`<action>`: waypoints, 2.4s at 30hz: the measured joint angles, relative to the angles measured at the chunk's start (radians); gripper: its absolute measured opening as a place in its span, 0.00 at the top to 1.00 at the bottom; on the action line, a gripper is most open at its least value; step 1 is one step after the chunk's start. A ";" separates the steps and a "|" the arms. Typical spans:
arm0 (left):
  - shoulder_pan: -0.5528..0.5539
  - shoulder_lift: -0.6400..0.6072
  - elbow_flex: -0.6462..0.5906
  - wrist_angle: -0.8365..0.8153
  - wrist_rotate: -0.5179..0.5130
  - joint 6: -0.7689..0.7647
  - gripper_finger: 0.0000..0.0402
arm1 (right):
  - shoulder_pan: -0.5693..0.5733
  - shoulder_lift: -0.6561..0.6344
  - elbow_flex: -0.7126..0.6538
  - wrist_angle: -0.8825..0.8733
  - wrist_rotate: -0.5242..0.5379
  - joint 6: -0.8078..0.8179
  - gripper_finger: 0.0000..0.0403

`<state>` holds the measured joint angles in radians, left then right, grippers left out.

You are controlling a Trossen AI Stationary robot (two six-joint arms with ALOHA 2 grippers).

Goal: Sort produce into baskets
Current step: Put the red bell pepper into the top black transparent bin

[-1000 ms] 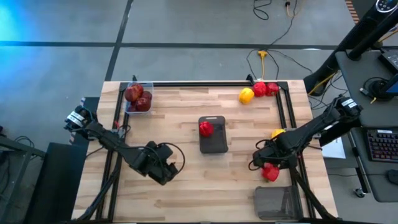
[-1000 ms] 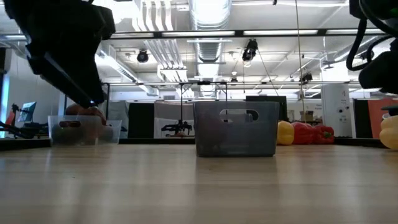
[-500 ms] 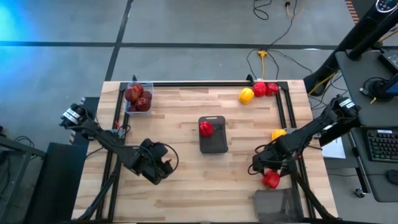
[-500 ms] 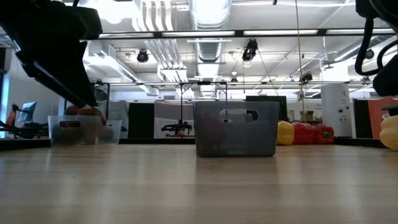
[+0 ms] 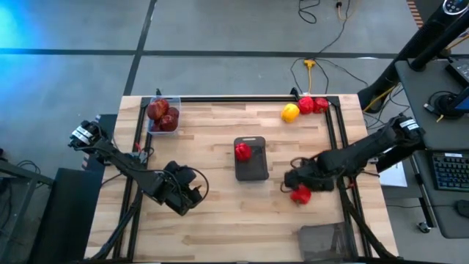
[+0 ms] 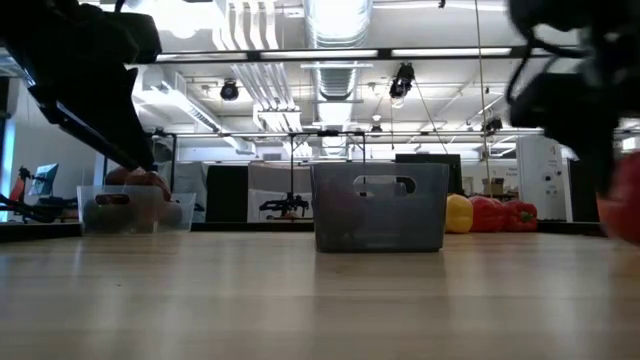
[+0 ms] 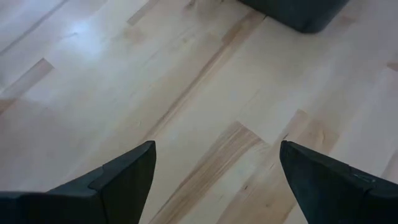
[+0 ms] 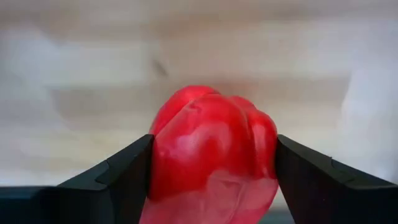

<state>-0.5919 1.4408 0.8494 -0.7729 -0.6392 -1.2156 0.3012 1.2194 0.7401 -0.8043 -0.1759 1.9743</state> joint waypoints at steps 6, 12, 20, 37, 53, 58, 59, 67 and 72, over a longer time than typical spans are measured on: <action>0.028 -0.001 0.007 0.023 -0.001 0.002 0.19 | -0.141 0.008 0.193 -0.182 0.220 -0.255 0.29; 0.065 -0.001 0.007 0.091 -0.052 0.004 0.19 | -0.243 0.102 0.348 -0.146 0.467 -0.532 0.29; 0.069 -0.001 0.008 0.227 -0.019 0.050 0.19 | -0.300 0.359 0.529 -0.022 0.635 -0.928 0.25; 0.017 -0.001 0.008 0.113 0.097 0.071 0.19 | -0.307 0.606 0.652 -0.003 0.781 -1.290 0.21; 0.024 -0.002 0.008 0.144 0.055 0.080 0.19 | -0.320 0.608 0.660 0.241 0.961 -1.434 0.12; 0.023 -0.002 0.008 0.132 0.055 0.073 0.19 | -0.322 0.577 0.770 0.085 0.962 -1.451 0.11; 0.023 -0.002 0.008 0.126 0.055 0.073 0.19 | -0.323 0.564 0.799 0.042 0.962 -1.451 0.11; 0.023 -0.004 0.007 0.117 0.048 0.072 0.19 | -0.501 0.431 0.827 -0.430 0.950 -1.123 0.11; 0.024 -0.004 0.007 0.118 0.023 0.073 0.19 | -0.739 0.362 0.723 -0.433 0.752 -1.129 0.11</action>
<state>-0.5674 1.4368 0.8566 -0.6551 -0.6159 -1.1423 -0.4379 1.5818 1.4633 -1.2372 0.5763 0.8451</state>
